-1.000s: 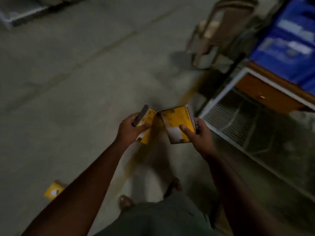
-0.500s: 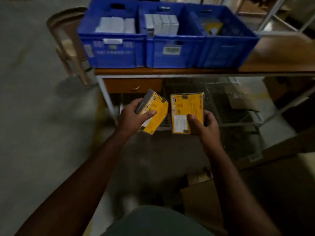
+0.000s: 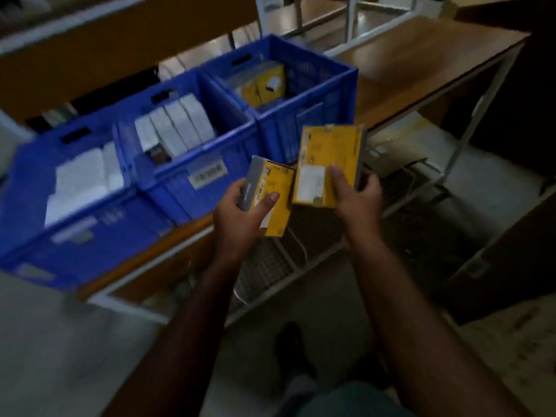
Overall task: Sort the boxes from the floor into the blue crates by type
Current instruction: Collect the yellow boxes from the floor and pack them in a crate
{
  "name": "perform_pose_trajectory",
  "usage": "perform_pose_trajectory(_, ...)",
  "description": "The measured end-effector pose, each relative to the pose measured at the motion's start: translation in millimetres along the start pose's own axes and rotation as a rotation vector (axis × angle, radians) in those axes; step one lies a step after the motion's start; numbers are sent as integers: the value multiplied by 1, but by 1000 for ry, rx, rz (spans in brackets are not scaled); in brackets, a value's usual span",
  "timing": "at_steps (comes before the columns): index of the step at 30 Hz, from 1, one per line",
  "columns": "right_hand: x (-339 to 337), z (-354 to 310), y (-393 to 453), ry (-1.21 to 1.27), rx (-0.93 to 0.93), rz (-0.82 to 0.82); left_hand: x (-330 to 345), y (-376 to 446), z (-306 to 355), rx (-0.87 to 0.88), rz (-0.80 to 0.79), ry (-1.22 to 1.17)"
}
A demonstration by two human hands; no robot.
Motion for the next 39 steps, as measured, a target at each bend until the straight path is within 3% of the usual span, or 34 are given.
perform_pose_trajectory(7,87,-101,100,47,-166,-80,-2,173,25,171,44,-49)
perform_pose_trajectory(14,161,-154,200,-183,-312,-200,4,317,32,284,39,180)
perform_pose_trajectory(20,216,-154,318,-367,-354,-326,35,401,-14,235,50,329)
perform_pose_trajectory(25,255,-168,407,-667,-388,-463,72,456,-49,139,-109,602)
perform_pose_trajectory(30,314,-159,449,-1099,-413,-649,95,485,-78,-11,-263,997)
perform_pose_trajectory(35,359,-130,468,-1474,-571,-799,112,508,-108,-161,-404,1132)
perform_pose_trajectory(39,376,-108,485,-1595,-661,-853,122,524,-133,-194,-428,1200)
Point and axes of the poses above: each hand's wrist, its own y-axis towards the middle knuckle, its own x-axis out of the palm, z = x × y, the point moved 5 cm from there along y, towards the middle knuckle, and after that the axes turned 8 degrees about x, right-handed, at the moved point
